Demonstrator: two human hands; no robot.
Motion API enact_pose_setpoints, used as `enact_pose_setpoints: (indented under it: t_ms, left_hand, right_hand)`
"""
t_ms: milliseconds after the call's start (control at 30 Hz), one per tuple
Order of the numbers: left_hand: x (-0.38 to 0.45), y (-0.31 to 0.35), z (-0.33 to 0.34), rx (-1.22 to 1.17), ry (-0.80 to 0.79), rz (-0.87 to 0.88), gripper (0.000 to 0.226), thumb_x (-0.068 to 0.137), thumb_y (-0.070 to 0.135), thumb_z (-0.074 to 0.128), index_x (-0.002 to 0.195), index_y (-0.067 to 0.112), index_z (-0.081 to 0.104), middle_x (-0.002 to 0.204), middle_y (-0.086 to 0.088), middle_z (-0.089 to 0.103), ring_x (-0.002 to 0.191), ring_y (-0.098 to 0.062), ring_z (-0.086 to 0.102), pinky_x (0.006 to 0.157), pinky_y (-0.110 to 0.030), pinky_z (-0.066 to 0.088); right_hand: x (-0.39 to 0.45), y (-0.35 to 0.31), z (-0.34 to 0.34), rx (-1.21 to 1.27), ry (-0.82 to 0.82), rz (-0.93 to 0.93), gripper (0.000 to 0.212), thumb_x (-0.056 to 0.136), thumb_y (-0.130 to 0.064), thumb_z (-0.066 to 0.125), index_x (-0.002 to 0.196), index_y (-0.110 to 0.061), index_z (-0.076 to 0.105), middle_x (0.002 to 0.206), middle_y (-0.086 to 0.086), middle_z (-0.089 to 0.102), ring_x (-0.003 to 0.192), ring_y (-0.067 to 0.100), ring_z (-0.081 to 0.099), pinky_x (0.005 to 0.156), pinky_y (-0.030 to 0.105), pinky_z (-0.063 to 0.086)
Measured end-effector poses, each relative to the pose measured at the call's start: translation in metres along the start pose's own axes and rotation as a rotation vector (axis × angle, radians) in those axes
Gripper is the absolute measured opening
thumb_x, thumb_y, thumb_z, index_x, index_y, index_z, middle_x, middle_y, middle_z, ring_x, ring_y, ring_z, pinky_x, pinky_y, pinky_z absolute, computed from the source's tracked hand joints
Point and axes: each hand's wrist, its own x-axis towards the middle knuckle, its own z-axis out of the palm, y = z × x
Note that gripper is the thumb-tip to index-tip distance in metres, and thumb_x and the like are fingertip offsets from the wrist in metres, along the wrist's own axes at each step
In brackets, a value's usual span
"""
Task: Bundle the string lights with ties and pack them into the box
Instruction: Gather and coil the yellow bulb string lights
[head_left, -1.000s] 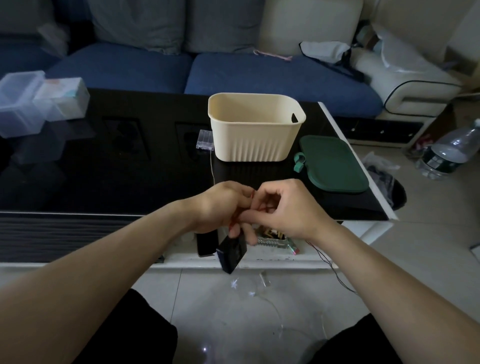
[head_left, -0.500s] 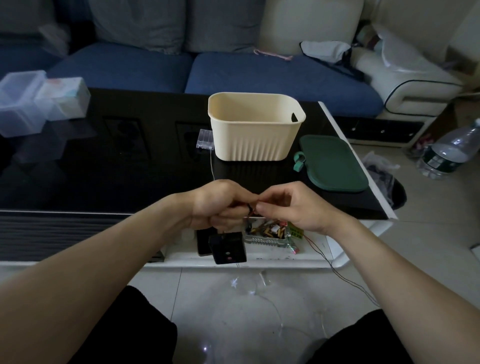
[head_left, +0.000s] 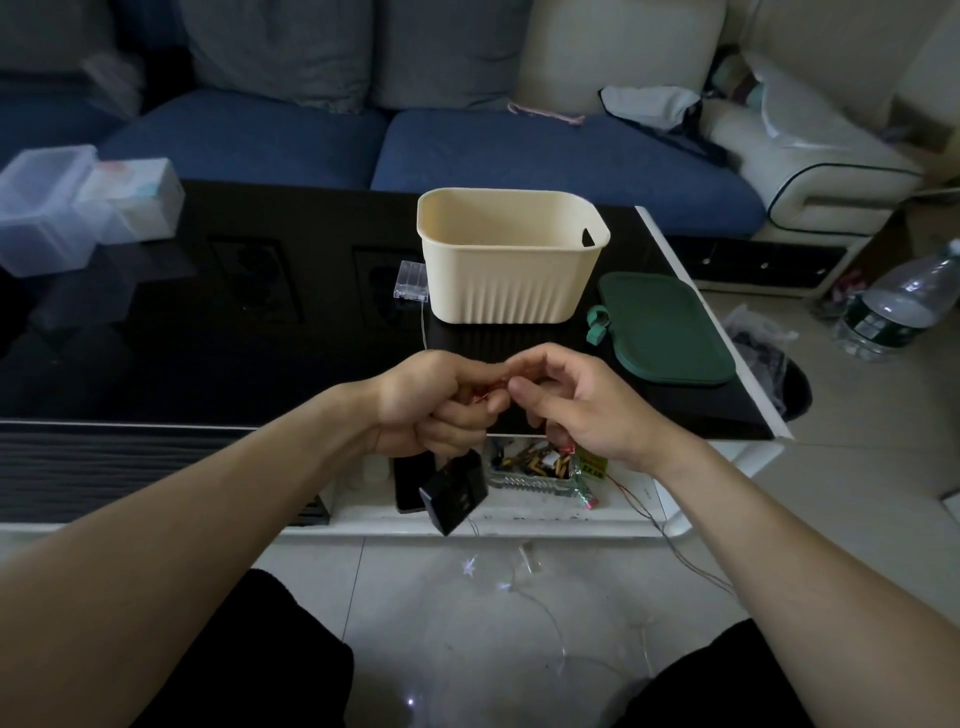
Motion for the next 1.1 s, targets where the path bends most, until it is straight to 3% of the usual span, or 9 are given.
enact_pose_setpoints:
  t_ms: [67,133,233,433,600,733,867,1000,1100]
  left_hand:
    - [-0.001,0.000,0.000,-0.028,-0.055,0.012,0.040,0.104,0.035,0.034,0.074,0.013,0.048,0.042,0.006,0.023,0.034,-0.007,0.016,0.038,-0.023,0.010]
    - [-0.001,-0.001,0.002,-0.024,-0.088,0.030,0.038,0.102,0.035,0.036,0.076,0.011,0.050,0.042,0.007,0.023,0.034,-0.007,0.016,0.038,-0.024,0.009]
    - [0.001,-0.003,0.005,-0.041,-0.063,0.055,0.036,0.099,0.035,0.038,0.075,0.012,0.052,0.046,0.006,0.020,0.038,-0.009,0.013,0.040,-0.024,0.011]
    - [0.004,0.003,0.010,-0.218,-0.005,0.118,0.025,0.096,0.027,0.039,0.080,0.011,0.049,0.057,0.003,0.027,0.045,-0.009,0.024,0.048,-0.024,0.018]
    - [0.002,0.008,0.011,-0.261,-0.040,0.122,0.025,0.092,0.022,0.042,0.080,0.008,0.060,0.061,-0.001,0.045,0.046,-0.010,0.042,0.044,-0.017,0.032]
    - [-0.003,0.012,0.007,-0.214,-0.033,0.113,0.026,0.090,0.019,0.050,0.074,0.011,0.069,0.060,-0.002,0.055,0.043,-0.008,0.050,0.038,-0.014,0.038]
    - [-0.007,0.010,0.003,-0.162,-0.049,0.196,0.025,0.095,0.018,0.044,0.085,0.005,0.062,0.049,-0.001,0.049,0.031,-0.007,0.038,0.033,-0.016,0.027]
    - [-0.006,0.008,0.004,-0.142,-0.028,0.264,0.033,0.099,0.019,0.036,0.099,0.000,0.063,0.039,0.003,0.035,0.031,-0.009,0.032,0.041,-0.020,0.033]
    - [-0.005,0.008,0.007,-0.177,-0.006,0.317,0.037,0.098,0.021,0.037,0.107,-0.002,0.064,0.038,0.004,0.031,0.035,-0.011,0.033,0.050,-0.022,0.039]
  right_hand:
    - [-0.001,0.000,-0.001,0.043,-0.049,-0.004,0.029,0.093,-0.022,0.063,0.118,-0.008,0.064,0.098,0.019,0.068,0.057,0.005,0.055,0.047,0.015,0.042]
    - [-0.001,-0.001,-0.001,0.039,-0.058,-0.014,0.028,0.092,-0.028,0.062,0.108,-0.005,0.065,0.097,0.029,0.068,0.051,0.012,0.049,0.045,0.018,0.038]
    - [0.000,-0.001,0.000,0.024,-0.006,-0.015,0.025,0.090,-0.034,0.061,0.091,-0.009,0.063,0.075,0.018,0.066,0.047,0.014,0.040,0.044,0.024,0.026]
    - [0.005,-0.006,0.008,0.222,0.113,-0.024,0.029,0.095,-0.034,0.052,0.087,-0.007,0.058,0.056,-0.004,0.048,0.042,0.007,0.029,0.041,0.023,0.019]
    - [0.008,-0.008,0.009,0.483,0.121,0.018,0.031,0.094,-0.033,0.055,0.073,-0.010,0.056,0.062,0.003,0.051,0.042,0.008,0.025,0.041,0.022,0.017]
    - [0.011,-0.006,0.007,0.762,0.076,0.068,0.023,0.093,-0.025,0.056,0.076,-0.010,0.053,0.065,0.001,0.053,0.039,0.002,0.028,0.037,0.015,0.021]
    - [0.015,0.001,0.004,0.626,0.057,0.080,0.024,0.093,-0.029,0.058,0.078,-0.011,0.057,0.076,0.010,0.045,0.040,0.003,0.026,0.037,0.015,0.021]
    - [0.012,-0.001,-0.002,0.617,-0.051,0.105,0.025,0.095,-0.037,0.053,0.083,-0.017,0.061,0.075,-0.001,0.049,0.046,0.003,0.029,0.041,0.015,0.024]
    - [0.012,-0.002,-0.005,0.613,-0.119,0.117,0.023,0.101,-0.027,0.049,0.092,-0.016,0.067,0.075,-0.003,0.046,0.050,0.004,0.031,0.045,0.017,0.023]
